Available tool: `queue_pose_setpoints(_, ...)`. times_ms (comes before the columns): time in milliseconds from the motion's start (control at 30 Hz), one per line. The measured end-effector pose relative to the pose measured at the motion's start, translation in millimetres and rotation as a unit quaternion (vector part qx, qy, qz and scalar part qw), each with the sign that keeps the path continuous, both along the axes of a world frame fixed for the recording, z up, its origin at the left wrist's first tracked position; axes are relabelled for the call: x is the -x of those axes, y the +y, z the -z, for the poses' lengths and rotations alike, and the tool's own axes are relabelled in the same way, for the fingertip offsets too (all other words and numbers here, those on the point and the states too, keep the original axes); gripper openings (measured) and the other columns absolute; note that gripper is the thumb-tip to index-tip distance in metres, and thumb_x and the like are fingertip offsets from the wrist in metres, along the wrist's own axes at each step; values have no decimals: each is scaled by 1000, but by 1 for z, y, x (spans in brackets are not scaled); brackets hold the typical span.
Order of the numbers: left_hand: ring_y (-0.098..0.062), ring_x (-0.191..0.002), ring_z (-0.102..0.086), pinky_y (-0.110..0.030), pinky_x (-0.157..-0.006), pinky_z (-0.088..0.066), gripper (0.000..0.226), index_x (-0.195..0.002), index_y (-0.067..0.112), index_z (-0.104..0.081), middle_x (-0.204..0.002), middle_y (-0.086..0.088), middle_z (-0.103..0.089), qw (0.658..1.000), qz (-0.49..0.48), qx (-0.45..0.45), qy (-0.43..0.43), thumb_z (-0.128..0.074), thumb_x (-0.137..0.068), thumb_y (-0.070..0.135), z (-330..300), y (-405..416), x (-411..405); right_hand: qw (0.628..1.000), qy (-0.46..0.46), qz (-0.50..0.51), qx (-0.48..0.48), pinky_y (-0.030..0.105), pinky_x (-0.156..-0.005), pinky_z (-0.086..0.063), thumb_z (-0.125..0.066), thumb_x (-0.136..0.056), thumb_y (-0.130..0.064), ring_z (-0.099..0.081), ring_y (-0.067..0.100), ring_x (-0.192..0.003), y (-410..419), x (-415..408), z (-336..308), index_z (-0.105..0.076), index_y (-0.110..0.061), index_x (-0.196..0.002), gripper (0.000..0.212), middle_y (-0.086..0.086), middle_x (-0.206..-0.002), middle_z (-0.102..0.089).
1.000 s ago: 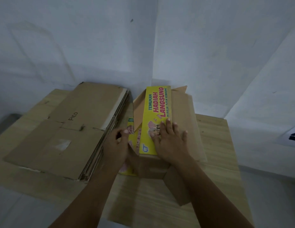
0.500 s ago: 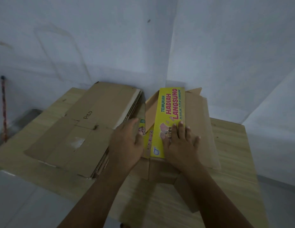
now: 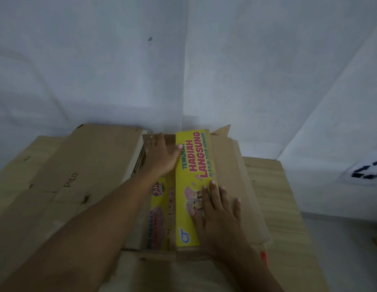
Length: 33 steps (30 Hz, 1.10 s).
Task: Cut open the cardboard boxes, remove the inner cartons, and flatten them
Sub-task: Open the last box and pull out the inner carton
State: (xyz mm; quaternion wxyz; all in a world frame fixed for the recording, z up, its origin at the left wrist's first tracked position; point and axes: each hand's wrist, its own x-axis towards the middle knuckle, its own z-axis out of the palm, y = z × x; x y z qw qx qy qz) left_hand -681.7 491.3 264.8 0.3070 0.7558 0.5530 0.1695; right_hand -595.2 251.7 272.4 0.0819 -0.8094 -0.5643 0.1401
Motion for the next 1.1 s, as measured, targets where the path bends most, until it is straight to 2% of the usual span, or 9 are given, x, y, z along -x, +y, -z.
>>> queue_pose_setpoints(200, -28, -152, -17, -48, -120, -24, 100, -160, 22, -4, -167, -4, -8, 998, 45, 45, -25, -56, -88, 68, -15, 44, -13, 1000, 8, 0, -30, 49, -120, 11, 4, -88, -74, 15, 17, -153, 4, -4, 5, -4, -34, -159, 82, -13, -160, 27)
queue_pose_setpoints(267, -28, -152, -18, -45, -121, -24, 96, -160, 18, -7, -167, -6, -12, 998, 44, 40, -29, -59, -91, 60, -23, 39, -15, 995, 22, 14, -95, 52, -121, -16, -16, -93, -71, -13, 23, -153, 8, -8, 7, -26, -33, -156, 74, -2, -168, 2)
queue_pose_setpoints(367, -25, -145, -34, -36, -112, -32, 70, -152, 19, -34, -156, -2, -38, 994, 88, 18, -68, -65, -94, 41, -44, 1, -8, 973, -37, 34, -226, 38, -80, -56, -51, -95, -56, -59, 28, -117, 19, -15, 6, -50, -22, -137, 54, 8, -145, -45)
queue_pose_setpoints(500, -17, -119, -58, -31, -92, -46, 42, -132, 33, -56, -124, 14, -61, 993, 115, 12, -6, -60, -94, 51, -57, -74, 26, 966, -78, 51, -240, 30, -49, -46, -65, -90, -47, -63, 23, -74, 43, -20, -5, -56, -21, -115, 37, 2, -104, -51)
queue_pose_setpoints(633, -15, -117, -60, -51, -117, -25, 53, -126, 35, -56, -121, 11, -67, 991, 62, -36, 110, -48, -87, 69, -29, -129, 52, 964, -123, -6, -235, 31, -46, -49, -85, -73, -31, -65, 30, -69, 69, -21, -12, -67, -13, -95, 34, 8, -95, -50)
queue_pose_setpoints(733, -12, -116, -59, -56, -116, 4, 63, -127, 34, -56, -104, 12, -70, 983, 56, -78, 155, -43, -80, 74, 2, -151, 54, 982, -72, -27, -172, 36, -66, -53, -71, -90, -37, -66, 33, -89, 78, -28, -9, -63, -16, -114, 33, 9, -113, -49)
queue_pose_setpoints(800, -14, -110, -62, -56, -116, 0, 57, -120, 33, -61, -93, 12, -71, 981, 34, -118, 149, -47, -81, 72, 26, -151, 55, 996, 10, 1, -87, 38, -83, -48, -48, -99, -51, -59, 30, -110, 76, -33, 8, -49, -22, -133, 45, 4, -132, -42)
queue_pose_setpoints(967, -21, -94, -66, -55, -119, -12, 42, -113, 29, -71, -76, 6, -72, 991, 7, -92, 96, -59, -89, 62, 80, -139, 55, 995, -87, 4, -48, 41, -86, -46, -27, -92, -70, -63, 30, -107, 39, -30, 40, -42, -24, -139, 67, 2, -140, -48)
queue_pose_setpoints(1100, -23, -82, -63, -63, -111, -29, 32, -110, 27, -71, -74, 5, -68, 993, 10, -110, 43, -50, -98, 48, 121, -137, 61, 995, -68, 76, -8, 49, -102, -38, -50, -90, -65, -58, 28, -118, -11, -29, 76, -42, -25, -143, 66, 1, -136, -54)
